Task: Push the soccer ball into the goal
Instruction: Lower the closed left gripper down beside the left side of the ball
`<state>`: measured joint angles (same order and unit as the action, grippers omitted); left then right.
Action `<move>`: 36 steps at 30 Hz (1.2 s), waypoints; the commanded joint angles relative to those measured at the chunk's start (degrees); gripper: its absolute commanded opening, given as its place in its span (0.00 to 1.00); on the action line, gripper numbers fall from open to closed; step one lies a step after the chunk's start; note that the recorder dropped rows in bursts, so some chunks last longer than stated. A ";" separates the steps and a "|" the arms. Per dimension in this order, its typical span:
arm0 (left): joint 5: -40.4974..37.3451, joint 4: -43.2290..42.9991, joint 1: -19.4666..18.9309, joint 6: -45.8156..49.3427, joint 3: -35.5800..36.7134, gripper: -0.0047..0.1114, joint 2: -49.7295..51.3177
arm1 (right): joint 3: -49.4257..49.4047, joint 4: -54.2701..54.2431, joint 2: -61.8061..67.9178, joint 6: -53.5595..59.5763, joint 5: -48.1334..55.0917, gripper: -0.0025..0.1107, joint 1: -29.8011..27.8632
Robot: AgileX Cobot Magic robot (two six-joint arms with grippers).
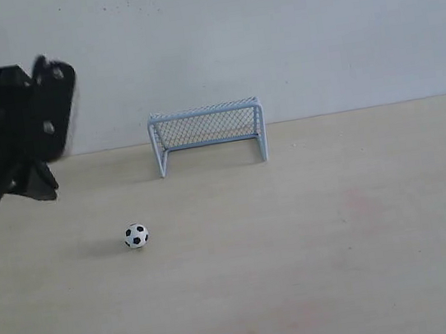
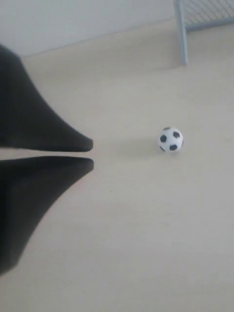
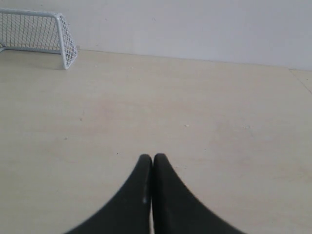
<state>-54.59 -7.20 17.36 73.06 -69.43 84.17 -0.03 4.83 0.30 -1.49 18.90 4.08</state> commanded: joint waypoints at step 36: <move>15.54 31.81 -16.67 49.13 -0.61 0.08 23.20 | 0.03 -0.02 -0.30 0.22 -0.41 0.02 -0.21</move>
<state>-36.90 24.97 0.56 121.55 -69.84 107.31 -0.03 4.83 0.30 -1.49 18.90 4.08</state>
